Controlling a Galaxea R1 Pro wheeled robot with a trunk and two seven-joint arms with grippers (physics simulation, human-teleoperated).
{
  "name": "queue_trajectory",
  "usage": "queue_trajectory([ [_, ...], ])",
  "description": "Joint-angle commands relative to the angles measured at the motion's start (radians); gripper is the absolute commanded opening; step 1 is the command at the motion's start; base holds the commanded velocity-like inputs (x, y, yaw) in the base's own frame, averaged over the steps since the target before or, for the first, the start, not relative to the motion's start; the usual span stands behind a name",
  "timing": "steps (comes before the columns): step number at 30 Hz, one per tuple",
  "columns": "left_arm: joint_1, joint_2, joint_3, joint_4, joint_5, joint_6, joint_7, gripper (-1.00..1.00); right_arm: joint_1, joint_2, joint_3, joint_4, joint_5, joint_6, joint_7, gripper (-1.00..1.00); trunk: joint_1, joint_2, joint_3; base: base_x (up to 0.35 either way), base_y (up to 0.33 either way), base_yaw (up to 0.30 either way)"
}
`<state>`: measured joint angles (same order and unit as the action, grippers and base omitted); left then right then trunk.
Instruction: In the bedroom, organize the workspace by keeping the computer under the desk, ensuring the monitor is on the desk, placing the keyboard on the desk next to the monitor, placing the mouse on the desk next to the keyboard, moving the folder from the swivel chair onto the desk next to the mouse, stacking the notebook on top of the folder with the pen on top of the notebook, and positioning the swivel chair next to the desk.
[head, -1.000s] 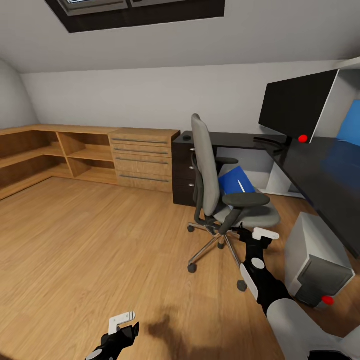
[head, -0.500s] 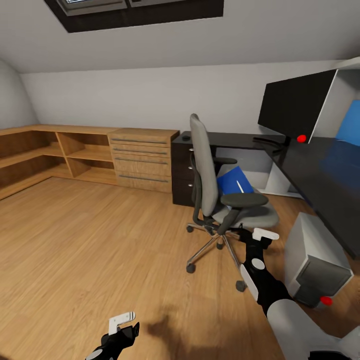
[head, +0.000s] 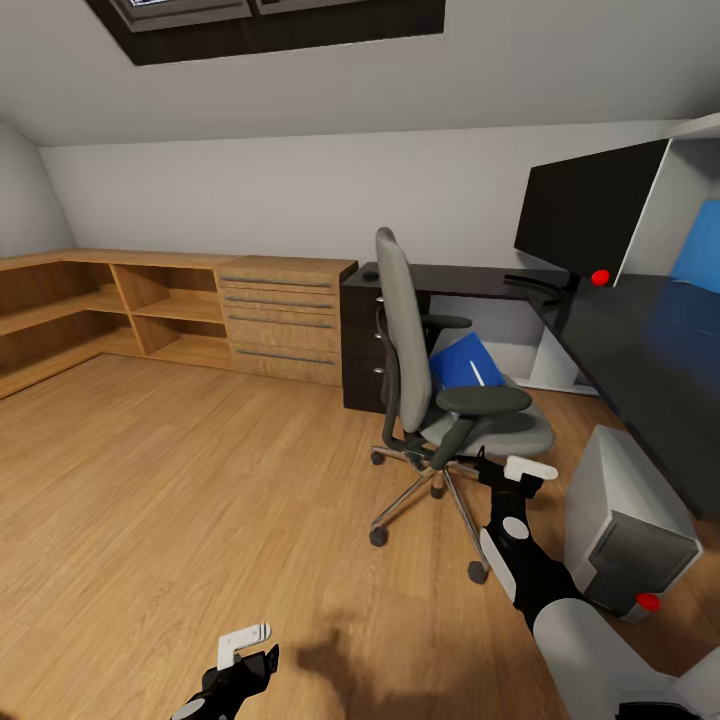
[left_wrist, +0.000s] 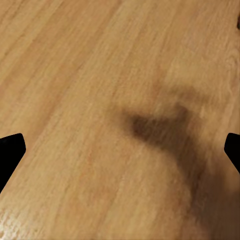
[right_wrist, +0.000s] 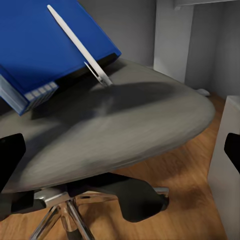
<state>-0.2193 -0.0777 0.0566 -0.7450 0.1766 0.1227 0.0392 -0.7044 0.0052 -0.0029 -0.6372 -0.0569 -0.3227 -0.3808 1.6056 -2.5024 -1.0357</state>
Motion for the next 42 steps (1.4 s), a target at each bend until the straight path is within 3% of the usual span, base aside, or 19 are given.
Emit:
queue_trajectory([
  [1, 0.0, -0.001, 0.001, -0.002, 0.011, 0.006, 0.002, 1.0, -0.001, 0.0, 0.0, 0.001, -0.006, -0.006, 0.0, 1.0, 0.0, 0.0, -0.001, 0.0, -0.004, 0.0],
  [42, 0.0, -0.001, 0.002, -0.001, 0.011, 0.006, 0.001, 1.0, -0.001, 0.001, 0.0, 0.001, -0.006, -0.006, 0.0, 1.0, 0.0, 0.0, -0.001, 0.055, 0.0, 0.0],
])
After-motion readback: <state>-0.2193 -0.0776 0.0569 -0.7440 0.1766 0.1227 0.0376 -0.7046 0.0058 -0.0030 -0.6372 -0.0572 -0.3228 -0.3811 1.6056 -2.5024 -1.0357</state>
